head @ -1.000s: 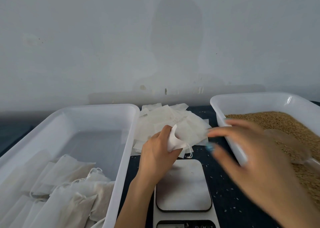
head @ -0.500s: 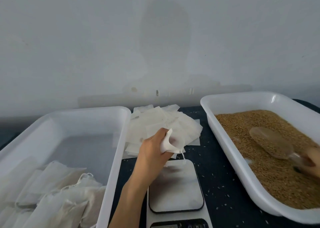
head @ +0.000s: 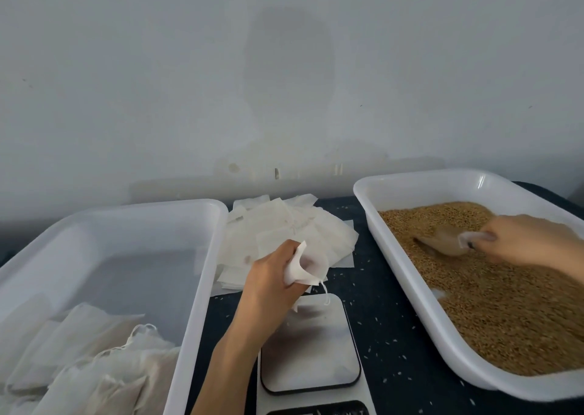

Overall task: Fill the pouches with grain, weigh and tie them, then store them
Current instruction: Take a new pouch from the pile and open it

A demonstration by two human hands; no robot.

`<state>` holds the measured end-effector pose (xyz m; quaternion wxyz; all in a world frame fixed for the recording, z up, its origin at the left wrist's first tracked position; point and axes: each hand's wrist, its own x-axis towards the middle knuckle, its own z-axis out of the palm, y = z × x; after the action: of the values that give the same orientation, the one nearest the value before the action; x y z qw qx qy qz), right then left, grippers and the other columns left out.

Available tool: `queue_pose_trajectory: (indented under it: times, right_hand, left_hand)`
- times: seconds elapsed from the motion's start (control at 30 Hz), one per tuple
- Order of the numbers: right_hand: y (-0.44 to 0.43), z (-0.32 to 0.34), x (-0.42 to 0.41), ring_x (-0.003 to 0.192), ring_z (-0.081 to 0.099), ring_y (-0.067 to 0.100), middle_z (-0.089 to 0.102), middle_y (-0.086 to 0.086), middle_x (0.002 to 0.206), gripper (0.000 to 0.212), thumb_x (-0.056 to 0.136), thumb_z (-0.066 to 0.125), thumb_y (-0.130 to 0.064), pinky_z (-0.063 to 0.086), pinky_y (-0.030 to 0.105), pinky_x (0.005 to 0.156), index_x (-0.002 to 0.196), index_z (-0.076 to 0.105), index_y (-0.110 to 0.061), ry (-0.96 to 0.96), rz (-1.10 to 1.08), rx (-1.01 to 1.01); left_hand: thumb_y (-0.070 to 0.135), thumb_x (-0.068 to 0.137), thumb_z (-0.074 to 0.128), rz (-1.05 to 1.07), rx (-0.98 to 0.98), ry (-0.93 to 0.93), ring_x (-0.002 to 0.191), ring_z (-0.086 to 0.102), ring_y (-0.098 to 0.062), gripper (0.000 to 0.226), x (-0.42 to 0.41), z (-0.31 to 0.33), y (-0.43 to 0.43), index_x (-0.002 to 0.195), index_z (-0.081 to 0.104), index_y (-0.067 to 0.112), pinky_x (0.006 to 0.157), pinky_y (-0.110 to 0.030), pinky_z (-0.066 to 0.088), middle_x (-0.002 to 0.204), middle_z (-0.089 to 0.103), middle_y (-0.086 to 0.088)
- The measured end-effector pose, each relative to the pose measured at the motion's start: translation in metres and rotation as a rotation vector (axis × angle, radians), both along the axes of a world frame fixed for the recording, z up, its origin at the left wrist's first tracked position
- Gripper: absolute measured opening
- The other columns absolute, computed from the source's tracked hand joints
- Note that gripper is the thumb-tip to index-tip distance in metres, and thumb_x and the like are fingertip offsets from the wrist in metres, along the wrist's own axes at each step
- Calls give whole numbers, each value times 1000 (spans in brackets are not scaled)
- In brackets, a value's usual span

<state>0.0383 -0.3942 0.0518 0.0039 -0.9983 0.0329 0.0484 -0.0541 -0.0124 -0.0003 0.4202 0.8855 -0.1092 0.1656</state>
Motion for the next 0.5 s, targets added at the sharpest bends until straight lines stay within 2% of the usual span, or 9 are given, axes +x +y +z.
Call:
queue_pose_trajectory:
  times: [0.07, 0.17, 0.27, 0.4, 0.5]
  right_hand:
    - [15, -3, 9, 45, 48, 7, 51, -8, 57, 59, 100, 31, -59, 44, 18, 50, 76, 64, -15, 28, 14, 13]
    - [23, -12, 16, 49, 46, 9, 53, -5, 62, 50, 103, 36, -49, 41, 16, 49, 81, 62, -12, 53, 58, 43]
    - [8, -15, 12, 46, 44, 7, 54, -5, 59, 45, 101, 42, -46, 33, 13, 42, 79, 62, -12, 45, 65, 144]
    - [-22, -21, -8, 46, 48, 7, 61, 1, 64, 23, 100, 53, -30, 35, 17, 42, 94, 67, -13, 66, 51, 313]
    - [-42, -24, -27, 44, 49, 10, 60, 6, 64, 13, 98, 57, -18, 39, 20, 39, 101, 67, -10, 85, 17, 468]
  left_hand:
    - [17, 78, 69, -4, 15, 6, 70, 51, -7, 42, 0, -1, 1, 85, 44, 50, 61, -25, 43, 75, 60, 13]
    - [19, 80, 71, -10, 29, 26, 74, 54, -10, 41, 1, -2, 3, 85, 44, 49, 63, -28, 44, 77, 62, 11]
    - [25, 79, 69, -19, 23, 29, 73, 54, -6, 35, 1, -1, 4, 86, 44, 49, 60, -21, 43, 80, 62, 16]
    - [34, 71, 60, -13, -16, 39, 69, 49, 1, 28, -1, 1, -2, 89, 44, 49, 59, -12, 39, 80, 56, 27]
    - [38, 69, 60, -32, -41, 51, 63, 45, -3, 26, -2, 1, -6, 85, 44, 51, 57, -12, 39, 77, 55, 17]
